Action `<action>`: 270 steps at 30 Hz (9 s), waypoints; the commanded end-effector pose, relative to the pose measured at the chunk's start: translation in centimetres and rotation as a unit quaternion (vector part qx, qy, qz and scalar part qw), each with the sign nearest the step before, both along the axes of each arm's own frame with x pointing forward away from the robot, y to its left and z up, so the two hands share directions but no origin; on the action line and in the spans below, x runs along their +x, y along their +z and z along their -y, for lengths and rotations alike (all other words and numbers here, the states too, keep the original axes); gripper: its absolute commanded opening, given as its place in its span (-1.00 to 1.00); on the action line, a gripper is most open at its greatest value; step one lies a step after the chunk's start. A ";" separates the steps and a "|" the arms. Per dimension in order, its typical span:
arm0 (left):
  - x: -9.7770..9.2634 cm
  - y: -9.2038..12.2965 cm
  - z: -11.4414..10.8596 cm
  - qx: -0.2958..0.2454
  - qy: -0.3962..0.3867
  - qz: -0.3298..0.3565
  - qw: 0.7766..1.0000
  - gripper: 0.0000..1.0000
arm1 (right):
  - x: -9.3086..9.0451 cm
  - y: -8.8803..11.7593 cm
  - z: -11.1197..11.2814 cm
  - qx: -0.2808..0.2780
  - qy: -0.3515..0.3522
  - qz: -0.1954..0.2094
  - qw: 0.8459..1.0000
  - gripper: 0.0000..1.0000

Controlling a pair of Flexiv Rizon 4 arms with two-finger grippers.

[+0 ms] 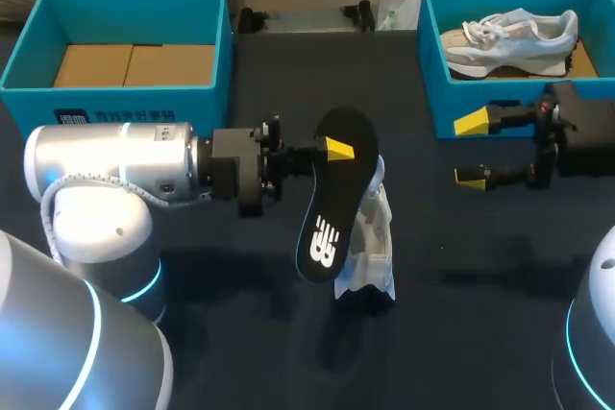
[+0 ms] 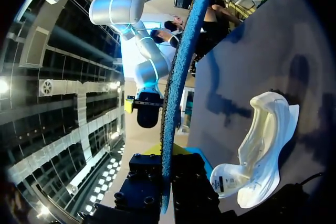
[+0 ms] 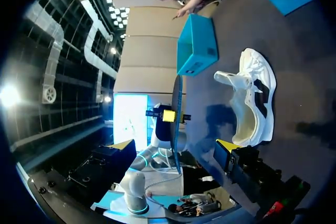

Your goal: Take the shoe out of the shoebox, open the shoe tongue, remove and reinsert the insole, then place the shoe into the shoebox

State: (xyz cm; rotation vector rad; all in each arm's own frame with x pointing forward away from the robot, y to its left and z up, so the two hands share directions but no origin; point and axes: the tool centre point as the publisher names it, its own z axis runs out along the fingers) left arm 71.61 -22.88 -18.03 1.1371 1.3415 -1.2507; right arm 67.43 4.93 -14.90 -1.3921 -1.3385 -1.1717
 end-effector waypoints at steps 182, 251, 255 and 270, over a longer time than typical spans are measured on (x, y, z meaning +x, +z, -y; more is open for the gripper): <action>-4.6 -13.4 3.0 0.042 0.021 -0.417 0.908 -1.00 | 3.5 -19.0 -1.3 -0.346 0.404 0.638 0.557 1.00; -3.6 -14.5 2.9 0.077 0.046 -0.408 0.909 -1.00 | 3.5 -19.0 -1.3 -0.346 0.404 0.638 0.557 1.00; -3.1 -15.5 3.1 0.076 0.048 -0.400 0.912 -1.00 | 3.5 -19.0 -1.3 -0.346 0.404 0.638 0.557 1.00; 0.1 -18.1 3.4 0.081 0.069 -0.371 0.923 -1.00 | 3.5 -19.0 -1.3 -0.346 0.404 0.638 0.557 1.00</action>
